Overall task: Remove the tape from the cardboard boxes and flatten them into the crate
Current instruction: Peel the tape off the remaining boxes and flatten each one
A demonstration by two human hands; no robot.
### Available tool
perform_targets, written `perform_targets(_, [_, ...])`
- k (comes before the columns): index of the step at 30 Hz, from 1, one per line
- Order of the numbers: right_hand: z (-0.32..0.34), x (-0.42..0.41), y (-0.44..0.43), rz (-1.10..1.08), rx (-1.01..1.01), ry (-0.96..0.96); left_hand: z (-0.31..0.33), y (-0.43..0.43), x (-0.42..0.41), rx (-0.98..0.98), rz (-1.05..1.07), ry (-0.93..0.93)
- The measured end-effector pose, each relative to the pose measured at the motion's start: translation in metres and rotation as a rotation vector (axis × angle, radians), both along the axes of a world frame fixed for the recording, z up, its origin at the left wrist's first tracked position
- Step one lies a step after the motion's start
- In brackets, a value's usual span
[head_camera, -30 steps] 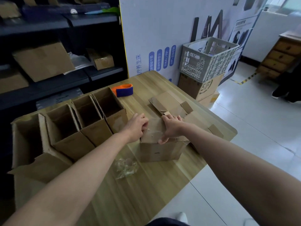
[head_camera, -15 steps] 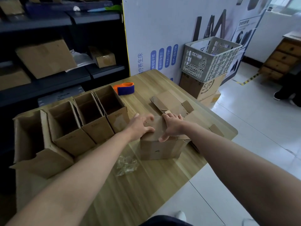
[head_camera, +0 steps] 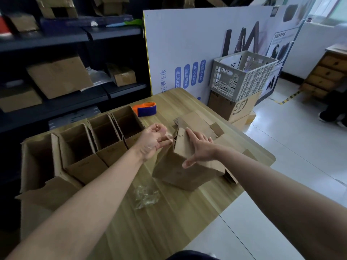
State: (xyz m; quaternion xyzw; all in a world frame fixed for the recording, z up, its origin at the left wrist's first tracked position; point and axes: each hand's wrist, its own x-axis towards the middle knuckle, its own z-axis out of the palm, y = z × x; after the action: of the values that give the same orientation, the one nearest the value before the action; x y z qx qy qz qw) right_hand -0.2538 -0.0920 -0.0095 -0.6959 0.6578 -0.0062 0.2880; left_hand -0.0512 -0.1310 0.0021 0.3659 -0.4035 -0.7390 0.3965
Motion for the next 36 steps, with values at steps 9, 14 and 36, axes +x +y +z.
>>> perform_targets(9, [0.009, -0.015, 0.007, -0.145, -0.138, -0.395, 0.023, -0.003, -0.05, 0.164, 0.097, 0.145])
perform_targets(14, [-0.016, -0.03, 0.02, -0.139, -0.018, -0.196, 0.016, 0.005, -0.073, 0.122, 0.018, -0.034])
perform_targets(36, [-0.04, -0.006, -0.025, -0.033, -0.249, 0.328, -0.043, -0.013, -0.014, -0.736, 0.014, -1.365])
